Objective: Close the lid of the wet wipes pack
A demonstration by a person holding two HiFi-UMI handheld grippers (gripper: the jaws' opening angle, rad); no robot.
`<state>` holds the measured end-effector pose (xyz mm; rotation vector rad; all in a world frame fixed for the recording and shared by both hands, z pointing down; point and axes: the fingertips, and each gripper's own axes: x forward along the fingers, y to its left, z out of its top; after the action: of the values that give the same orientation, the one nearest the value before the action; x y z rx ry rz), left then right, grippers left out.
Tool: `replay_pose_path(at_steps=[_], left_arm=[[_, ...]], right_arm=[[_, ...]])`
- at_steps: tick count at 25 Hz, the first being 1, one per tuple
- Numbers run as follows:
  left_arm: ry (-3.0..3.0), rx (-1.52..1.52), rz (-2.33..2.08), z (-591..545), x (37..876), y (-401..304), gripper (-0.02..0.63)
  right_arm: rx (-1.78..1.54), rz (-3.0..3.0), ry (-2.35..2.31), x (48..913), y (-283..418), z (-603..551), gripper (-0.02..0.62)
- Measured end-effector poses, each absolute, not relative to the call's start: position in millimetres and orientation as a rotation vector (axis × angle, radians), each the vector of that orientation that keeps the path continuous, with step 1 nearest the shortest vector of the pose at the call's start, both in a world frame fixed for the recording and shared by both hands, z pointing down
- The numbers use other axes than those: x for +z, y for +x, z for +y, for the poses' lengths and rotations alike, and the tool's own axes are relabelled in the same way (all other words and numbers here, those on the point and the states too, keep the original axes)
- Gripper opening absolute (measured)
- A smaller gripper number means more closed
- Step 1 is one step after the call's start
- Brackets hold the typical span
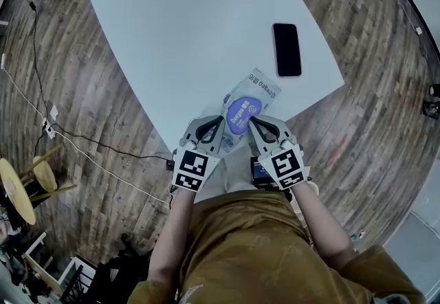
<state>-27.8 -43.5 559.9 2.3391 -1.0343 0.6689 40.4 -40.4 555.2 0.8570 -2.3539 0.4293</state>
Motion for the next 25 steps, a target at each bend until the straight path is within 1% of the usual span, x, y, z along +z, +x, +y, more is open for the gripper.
replay_pose_path(at_steps=[19, 25], left_arm=[[2.354, 0.661, -0.999, -43.8, 562.2, -18.7, 0.006], [2.353, 0.657, -0.987, -44.6, 564.4, -17.9, 0.006]], right_arm=[[0.466, -2.314, 0.815, 569.3, 39.6, -39.5, 0.008], [0.590, -2.337, 0.837, 569.0, 42.7, -43.7, 0.009]])
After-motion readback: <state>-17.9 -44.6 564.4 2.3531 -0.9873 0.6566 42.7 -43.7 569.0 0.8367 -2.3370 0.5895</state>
